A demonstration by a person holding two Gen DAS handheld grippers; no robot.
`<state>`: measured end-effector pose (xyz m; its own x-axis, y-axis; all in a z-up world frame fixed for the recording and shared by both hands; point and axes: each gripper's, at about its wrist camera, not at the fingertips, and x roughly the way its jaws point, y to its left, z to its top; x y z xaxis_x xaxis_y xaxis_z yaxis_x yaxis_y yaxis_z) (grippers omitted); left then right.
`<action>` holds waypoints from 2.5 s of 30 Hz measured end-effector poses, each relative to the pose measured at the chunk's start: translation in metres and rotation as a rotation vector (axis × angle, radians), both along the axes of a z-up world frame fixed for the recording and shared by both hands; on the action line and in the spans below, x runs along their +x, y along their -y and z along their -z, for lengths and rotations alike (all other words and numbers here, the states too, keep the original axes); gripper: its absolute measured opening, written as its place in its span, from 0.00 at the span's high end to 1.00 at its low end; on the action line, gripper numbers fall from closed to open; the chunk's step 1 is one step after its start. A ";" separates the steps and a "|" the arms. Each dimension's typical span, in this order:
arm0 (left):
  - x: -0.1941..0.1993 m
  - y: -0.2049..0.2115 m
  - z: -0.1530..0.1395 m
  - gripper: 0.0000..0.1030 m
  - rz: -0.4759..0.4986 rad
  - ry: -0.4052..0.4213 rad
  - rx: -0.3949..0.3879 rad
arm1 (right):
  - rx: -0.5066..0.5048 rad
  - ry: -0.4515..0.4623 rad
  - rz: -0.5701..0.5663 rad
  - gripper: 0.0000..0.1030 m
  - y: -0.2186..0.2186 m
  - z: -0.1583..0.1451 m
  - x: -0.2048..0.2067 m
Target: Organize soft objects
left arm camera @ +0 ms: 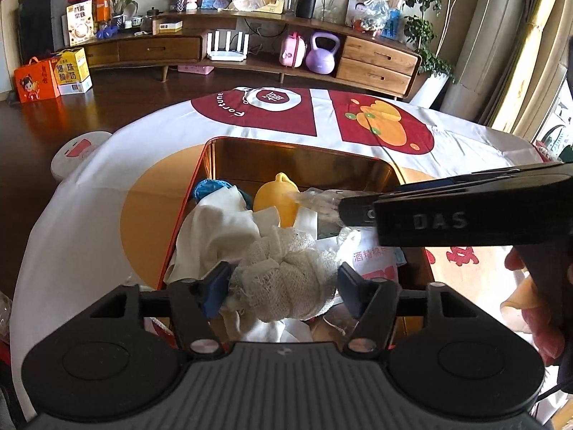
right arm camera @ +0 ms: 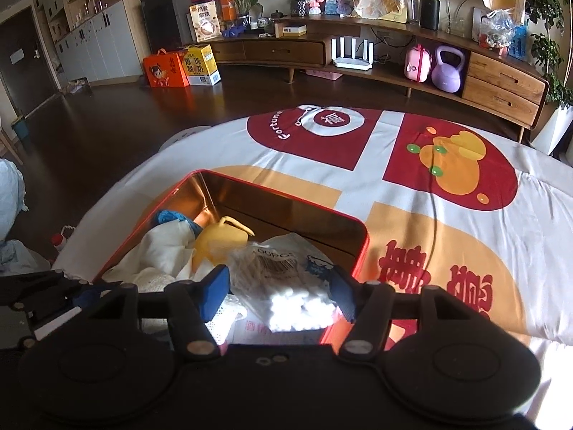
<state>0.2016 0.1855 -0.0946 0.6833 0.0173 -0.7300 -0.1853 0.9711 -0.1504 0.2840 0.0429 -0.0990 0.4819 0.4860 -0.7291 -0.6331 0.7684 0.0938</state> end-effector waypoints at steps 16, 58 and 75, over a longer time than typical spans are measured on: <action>-0.026 0.007 -0.020 0.19 -0.007 0.048 0.002 | 0.115 0.042 -0.012 0.23 0.043 -0.039 -0.041; -0.147 0.066 -0.100 0.00 -0.034 0.286 0.119 | 0.315 0.288 0.048 0.00 0.146 -0.066 -0.173; -0.153 0.072 -0.100 0.00 -0.038 0.284 0.131 | 0.326 0.268 0.043 0.00 0.148 -0.068 -0.179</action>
<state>0.0487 0.1135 0.0056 0.8568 0.1284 -0.4994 -0.1906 0.9788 -0.0752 0.1052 -0.1047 -0.0308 0.6581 0.6459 -0.3869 -0.6363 0.7519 0.1728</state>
